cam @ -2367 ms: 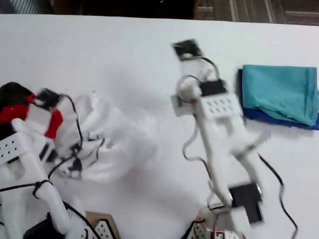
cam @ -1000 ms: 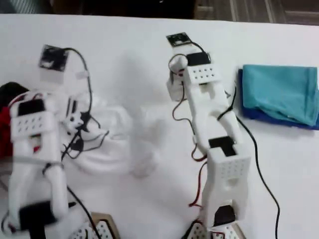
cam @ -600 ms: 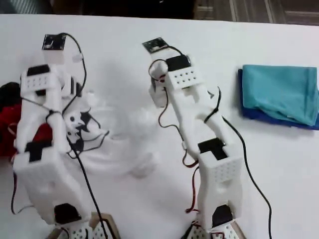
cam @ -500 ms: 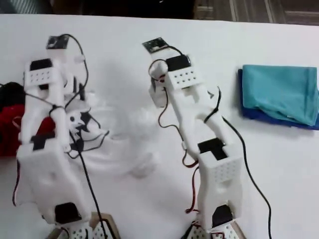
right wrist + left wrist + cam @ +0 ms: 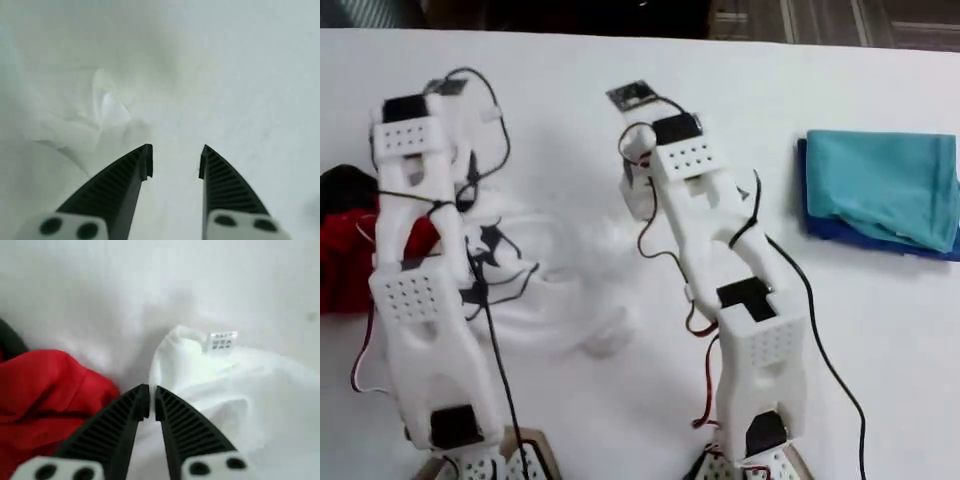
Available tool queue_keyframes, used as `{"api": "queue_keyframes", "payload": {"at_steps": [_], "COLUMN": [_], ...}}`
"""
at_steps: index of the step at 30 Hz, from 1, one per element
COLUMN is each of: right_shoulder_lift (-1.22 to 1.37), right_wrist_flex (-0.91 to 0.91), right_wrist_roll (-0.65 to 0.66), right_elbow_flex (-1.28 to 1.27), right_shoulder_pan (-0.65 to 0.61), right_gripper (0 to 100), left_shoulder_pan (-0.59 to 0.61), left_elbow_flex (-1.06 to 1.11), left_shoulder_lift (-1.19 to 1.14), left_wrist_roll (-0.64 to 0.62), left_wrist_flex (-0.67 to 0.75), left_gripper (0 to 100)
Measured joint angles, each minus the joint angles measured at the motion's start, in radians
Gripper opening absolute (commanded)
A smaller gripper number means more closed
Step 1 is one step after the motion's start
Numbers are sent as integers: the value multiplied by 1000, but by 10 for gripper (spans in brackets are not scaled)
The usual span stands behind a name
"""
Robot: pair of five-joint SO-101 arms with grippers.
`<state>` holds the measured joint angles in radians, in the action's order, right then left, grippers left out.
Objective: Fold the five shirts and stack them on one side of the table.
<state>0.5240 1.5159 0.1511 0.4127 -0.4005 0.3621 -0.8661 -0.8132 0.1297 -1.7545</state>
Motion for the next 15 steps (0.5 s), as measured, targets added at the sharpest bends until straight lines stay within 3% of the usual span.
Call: {"api": "queue_keyframes", "payload": {"at_steps": [8, 12, 15], "right_shoulder_lift": [2, 2, 2], "right_wrist_flex": [-41, -61, -63], "right_wrist_roll": [0, -2, -54], "right_elbow_flex": [-75, -75, -55], "right_shoulder_pan": [0, -6, -12], "right_gripper": [161, 168, 235], "left_shoulder_pan": [169, 239, 261], "left_elbow_flex": [-44, 126, 325], "left_shoulder_lift": [115, 296, 425], "left_wrist_roll": [43, 100, 155], "left_wrist_flex": [-15, -15, -15], "left_gripper": [26, 26, 27]}}
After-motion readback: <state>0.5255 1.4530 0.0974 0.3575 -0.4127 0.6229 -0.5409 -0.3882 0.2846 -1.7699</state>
